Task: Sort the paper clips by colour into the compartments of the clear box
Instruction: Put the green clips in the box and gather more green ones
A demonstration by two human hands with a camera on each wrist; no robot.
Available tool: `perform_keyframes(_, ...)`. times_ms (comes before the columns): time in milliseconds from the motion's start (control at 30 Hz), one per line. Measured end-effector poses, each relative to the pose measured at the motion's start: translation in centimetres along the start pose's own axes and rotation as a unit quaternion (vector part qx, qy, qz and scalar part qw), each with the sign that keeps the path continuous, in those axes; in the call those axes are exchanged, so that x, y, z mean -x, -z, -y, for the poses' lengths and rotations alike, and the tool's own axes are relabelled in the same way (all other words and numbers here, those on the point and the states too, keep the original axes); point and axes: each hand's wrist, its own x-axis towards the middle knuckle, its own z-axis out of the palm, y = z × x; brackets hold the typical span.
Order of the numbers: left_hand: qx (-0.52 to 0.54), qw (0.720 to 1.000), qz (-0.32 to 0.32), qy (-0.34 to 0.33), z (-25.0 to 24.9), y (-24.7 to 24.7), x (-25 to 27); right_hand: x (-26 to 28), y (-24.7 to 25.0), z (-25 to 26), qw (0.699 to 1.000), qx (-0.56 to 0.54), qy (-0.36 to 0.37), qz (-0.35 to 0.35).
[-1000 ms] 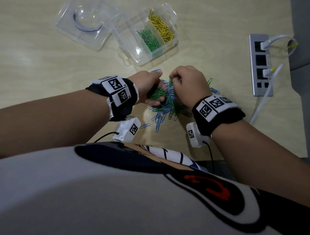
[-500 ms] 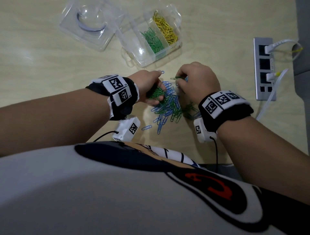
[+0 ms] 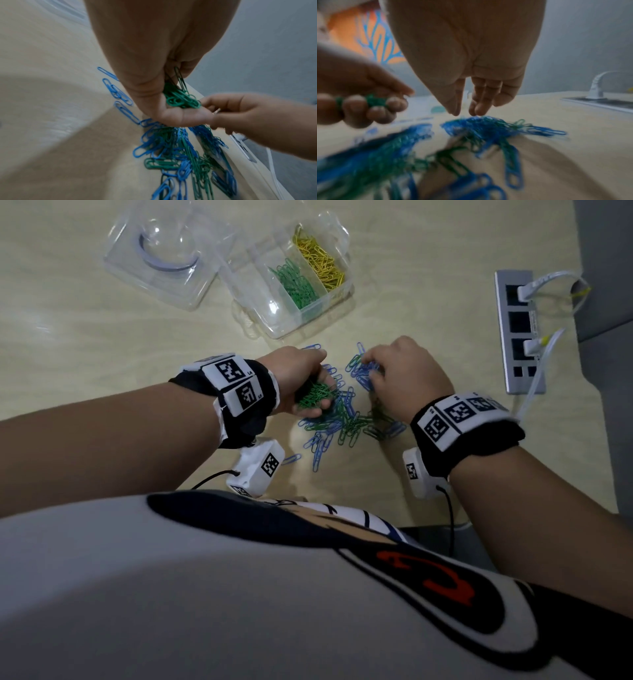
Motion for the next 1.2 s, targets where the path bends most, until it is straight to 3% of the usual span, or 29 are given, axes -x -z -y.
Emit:
perform_keyframes(100, -0.002, 1.000, -0.002, 0.001, 0.1, 0.0, 0.2, 0.4, -0.8, -1.1, 0.995, 0.094, -0.023, 0.020)
perform_keyframes(233, -0.006, 1.000, -0.012, 0.001, 0.2, 0.1, 0.3, 0.3, -1.2, -1.4, 0.996, 0.071, -0.045, -0.027)
perform_keyframes(367, -0.011, 1.000, -0.015, 0.004, 0.4, 0.0, 0.3, -1.0, -1.1, 0.2, 0.997, 0.052, 0.002, -0.048)
perform_keyframes(733, -0.005, 0.999, -0.037, 0.010, 0.4, 0.8, 0.1, -4.8, -1.4, 2.1, 0.994, 0.057, -0.080, 0.042)
perform_keyframes(867, 0.004, 0.999, -0.041, 0.009, 0.3, 1.0, 0.0, -4.8, -1.3, 2.4, 0.998, 0.036, -0.060, 0.006)
perform_keyframes(1100, 0.008, 0.999, -0.040, 0.009, 0.6, 1.0, -0.3, -4.0, -1.1, 3.2, 0.994, 0.096, -0.037, 0.040)
perform_keyframes(1200, 0.014, 0.999, -0.042, 0.005, 0.5, 1.1, -0.4, -2.7, -0.3, 3.5, 0.999, 0.043, -0.027, 0.016)
